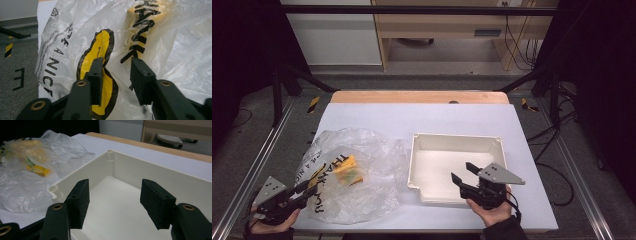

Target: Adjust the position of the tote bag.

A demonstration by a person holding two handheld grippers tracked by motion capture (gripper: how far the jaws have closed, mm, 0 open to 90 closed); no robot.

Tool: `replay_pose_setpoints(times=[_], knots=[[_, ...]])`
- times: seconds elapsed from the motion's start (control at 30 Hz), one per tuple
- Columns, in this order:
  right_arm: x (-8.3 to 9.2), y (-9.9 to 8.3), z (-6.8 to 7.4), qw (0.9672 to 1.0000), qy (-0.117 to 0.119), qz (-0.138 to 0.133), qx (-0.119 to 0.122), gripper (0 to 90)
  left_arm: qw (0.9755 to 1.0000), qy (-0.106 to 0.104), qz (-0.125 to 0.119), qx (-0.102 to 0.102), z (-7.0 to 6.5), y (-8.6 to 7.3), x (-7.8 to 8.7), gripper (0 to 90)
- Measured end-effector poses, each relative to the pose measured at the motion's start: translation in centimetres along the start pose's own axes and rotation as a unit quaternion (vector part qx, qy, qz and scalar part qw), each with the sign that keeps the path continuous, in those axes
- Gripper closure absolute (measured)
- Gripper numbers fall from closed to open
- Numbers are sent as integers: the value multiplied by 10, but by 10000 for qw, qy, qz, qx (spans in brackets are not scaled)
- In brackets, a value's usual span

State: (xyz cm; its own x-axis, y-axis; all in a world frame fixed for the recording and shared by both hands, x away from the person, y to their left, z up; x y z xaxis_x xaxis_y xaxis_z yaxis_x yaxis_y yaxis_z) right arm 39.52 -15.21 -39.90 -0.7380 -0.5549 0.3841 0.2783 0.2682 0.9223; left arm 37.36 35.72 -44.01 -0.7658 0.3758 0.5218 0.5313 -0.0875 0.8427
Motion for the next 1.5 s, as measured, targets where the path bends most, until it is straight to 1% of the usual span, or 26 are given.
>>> replay_pose_setpoints(times=[0.1,0.13,0.2,0.27,0.33,0.4,0.57,0.73,0.87,0.97,1.03,1.07,1.13,1.17,1.23,1.33,1.37,1.43,1.47,1.5], knots=[[-12,8,14,9998,197,25,85,416,9999,24,86,-55,1,-1,-2,752],[-16,10,19,9996,256,28,112,419,9999,8,96,-37,1,-1,-2,772],[-24,15,28,9992,355,51,186,421,9999,-5,119,-71,2,-1,-2,820],[-33,20,37,9986,454,78,249,420,9999,-31,130,-86,1,-1,-3,860],[-42,26,46,9980,539,83,322,419,9998,-48,136,-109,1,-1,-3,882],[-51,31,55,9972,621,77,398,419,9998,-75,134,-142,1,0,-3,890],[-77,42,79,9952,797,124,552,419,9998,-149,29,-141,0,1,1,895],[-103,50,105,9922,1005,242,702,423,9997,-173,-137,-123,-1,4,4,896],[-124,51,121,9907,1039,394,787,435,9995,-177,-261,-102,-1,6,7,896],[-138,47,129,9894,1085,519,811,446,9993,-168,-312,-88,0,7,7,896],[-145,44,134,9888,1060,558,895,460,9993,-162,-326,-78,0,7,7,897],[-147,43,136,9885,1035,586,937,480,9993,-170,-338,-72,0,7,7,897],[-151,41,138,9886,892,573,1072,564,9992,-163,-353,-70,0,7,7,897],[-152,41,139,9888,831,570,1101,614,9992,-168,-359,-62,0,7,7,896],[-153,41,138,9894,795,557,1082,729,9991,-174,-374,-45,0,7,7,896],[-153,44,136,9901,836,538,993,869,9990,-184,-394,-41,0,7,7,895],[-152,46,135,9902,825,505,1007,894,9990,-197,-391,-35,0,7,7,895],[-149,50,135,9910,817,379,995,900,9990,-190,-400,-54,-1,7,6,891],[-148,53,135,9911,821,319,999,900,9990,-176,-407,-53,0,7,6,876],[-146,57,135,9914,827,251,986,900,9990,-163,-408,-49,0,7,5,843]])
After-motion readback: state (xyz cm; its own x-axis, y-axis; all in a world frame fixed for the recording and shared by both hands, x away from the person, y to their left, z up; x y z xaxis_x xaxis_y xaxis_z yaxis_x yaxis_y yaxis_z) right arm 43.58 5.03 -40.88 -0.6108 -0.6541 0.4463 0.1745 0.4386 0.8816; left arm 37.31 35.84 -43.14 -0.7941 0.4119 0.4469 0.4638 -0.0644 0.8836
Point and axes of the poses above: each handheld gripper's, and its own axes: x roughly backward along the jaws, y roughly out of its top, z roughly to its left, the point moved 2 cm from there along -x, roughly forward along the jaws, and after that the axes turned 6 degrees about x, right-handed, at the moved point
